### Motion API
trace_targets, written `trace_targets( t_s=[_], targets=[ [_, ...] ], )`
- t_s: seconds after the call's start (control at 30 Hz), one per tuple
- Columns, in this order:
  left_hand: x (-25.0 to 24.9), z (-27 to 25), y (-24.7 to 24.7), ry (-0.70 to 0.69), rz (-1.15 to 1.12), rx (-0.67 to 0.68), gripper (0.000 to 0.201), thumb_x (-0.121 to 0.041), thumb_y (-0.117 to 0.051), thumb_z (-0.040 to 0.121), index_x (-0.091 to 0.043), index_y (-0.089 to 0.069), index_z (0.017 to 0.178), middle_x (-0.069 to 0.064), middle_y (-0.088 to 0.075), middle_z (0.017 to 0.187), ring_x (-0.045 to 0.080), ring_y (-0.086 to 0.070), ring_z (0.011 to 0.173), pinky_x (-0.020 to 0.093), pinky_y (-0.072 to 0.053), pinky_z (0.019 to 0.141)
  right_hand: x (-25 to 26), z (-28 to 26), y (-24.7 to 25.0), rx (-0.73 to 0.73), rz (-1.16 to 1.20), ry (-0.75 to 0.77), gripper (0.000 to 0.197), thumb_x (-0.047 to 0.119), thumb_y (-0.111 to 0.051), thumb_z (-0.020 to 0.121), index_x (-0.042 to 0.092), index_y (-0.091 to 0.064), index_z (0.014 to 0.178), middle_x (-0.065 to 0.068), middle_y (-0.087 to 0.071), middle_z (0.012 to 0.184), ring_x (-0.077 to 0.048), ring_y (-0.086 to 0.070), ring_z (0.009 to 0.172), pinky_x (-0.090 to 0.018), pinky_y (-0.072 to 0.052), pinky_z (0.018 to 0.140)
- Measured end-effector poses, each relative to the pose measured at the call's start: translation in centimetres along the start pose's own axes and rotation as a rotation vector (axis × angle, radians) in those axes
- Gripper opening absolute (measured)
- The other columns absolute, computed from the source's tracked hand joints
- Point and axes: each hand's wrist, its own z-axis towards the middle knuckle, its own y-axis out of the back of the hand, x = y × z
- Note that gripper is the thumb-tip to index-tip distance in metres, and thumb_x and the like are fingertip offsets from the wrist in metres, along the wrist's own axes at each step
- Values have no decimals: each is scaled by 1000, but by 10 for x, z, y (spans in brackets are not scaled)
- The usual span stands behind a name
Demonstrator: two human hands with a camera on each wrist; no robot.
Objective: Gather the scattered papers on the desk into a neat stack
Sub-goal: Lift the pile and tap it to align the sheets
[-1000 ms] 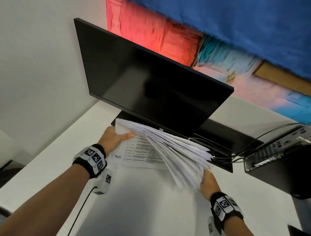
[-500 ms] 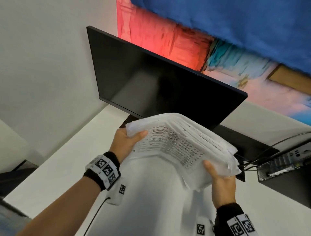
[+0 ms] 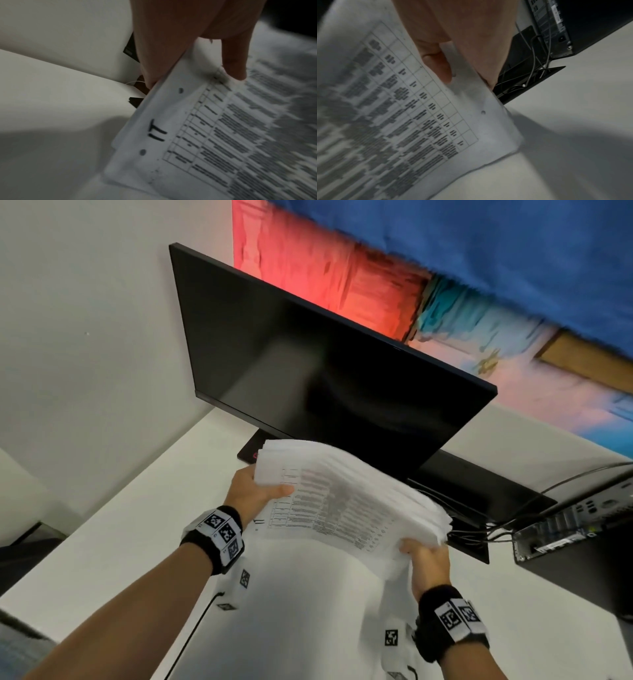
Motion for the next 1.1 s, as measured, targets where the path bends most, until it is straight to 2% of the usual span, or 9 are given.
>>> trace_targets(
  t_s=[0.17,0.33,0.47,0.53,0.63,0.73,0.87,0.97,1.1],
  targets=[
    [-9,7,-8,-94,-12,-50,55,-3,-89,67,-12,-64,115,4,-75,106,19,-72,96,33,-60,77,16,-7,1,-3,38,70,50,-15,-53,79,15,-59,118,-3,-67,97,-21,-63,87,-30,-48,66],
    [-10,6,-11,-52,-12,-21,43,-4,-85,73,-6,-71,114,6,-78,104,23,-74,97,44,-61,88,10,-9,3,-42,32,86,47,-16,-59,78,10,-65,117,-4,-71,102,-31,-66,104,-36,-53,83],
    [-17,-2,-10,-121,-90,-62,35,-9,-85,74,-9,-72,107,2,-78,97,16,-77,87,27,-62,71,18,-15,8,-56,44,168,43,-14,-61,82,5,-64,120,-2,-69,105,-23,-65,104,-42,-48,99],
    [-20,-4,-8,-143,-84,-71,28,-19,-83,78,-16,-68,101,1,-74,95,15,-72,82,29,-61,71,14,-15,12,-62,43,188,48,-14,-63,82,10,-61,123,-3,-67,109,-18,-63,104,-37,-47,100],
    [-29,-5,-9,-133,-100,-98,22,-41,-72,86,-21,-65,91,5,-74,97,19,-69,82,34,-58,71,10,-14,16,-114,133,184,53,-6,-66,85,20,-56,130,0,-65,117,-19,-60,114,-30,-44,98],
    [-36,-1,-14,-119,-137,-128,23,-41,-68,89,-19,-64,85,9,-77,99,24,-70,82,43,-57,81,17,-15,15,-116,248,179,47,4,-59,91,21,-54,135,0,-65,122,-19,-61,117,-29,-45,95],
    [-37,7,-19,-129,-81,-158,31,-43,-65,89,-12,-64,93,11,-75,101,30,-71,85,48,-57,84,34,-17,-2,-128,313,174,64,52,-67,80,20,-55,133,-1,-60,123,-12,-60,103,-27,-48,84],
    [-35,9,-19,-129,-78,-155,33,-43,-63,90,-10,-63,92,12,-72,93,21,-65,76,45,-56,79,38,-8,-10,-214,303,155,54,41,-69,86,17,-53,132,-5,-58,119,-12,-58,91,-22,-44,67],
    [-34,7,-15,-107,-118,-108,44,-51,-61,89,-7,-64,96,12,-77,100,23,-69,79,42,-57,78,40,2,-10,-270,289,114,32,27,-61,93,15,-57,123,-6,-58,116,-21,-58,101,-23,-43,67]
  ],
)
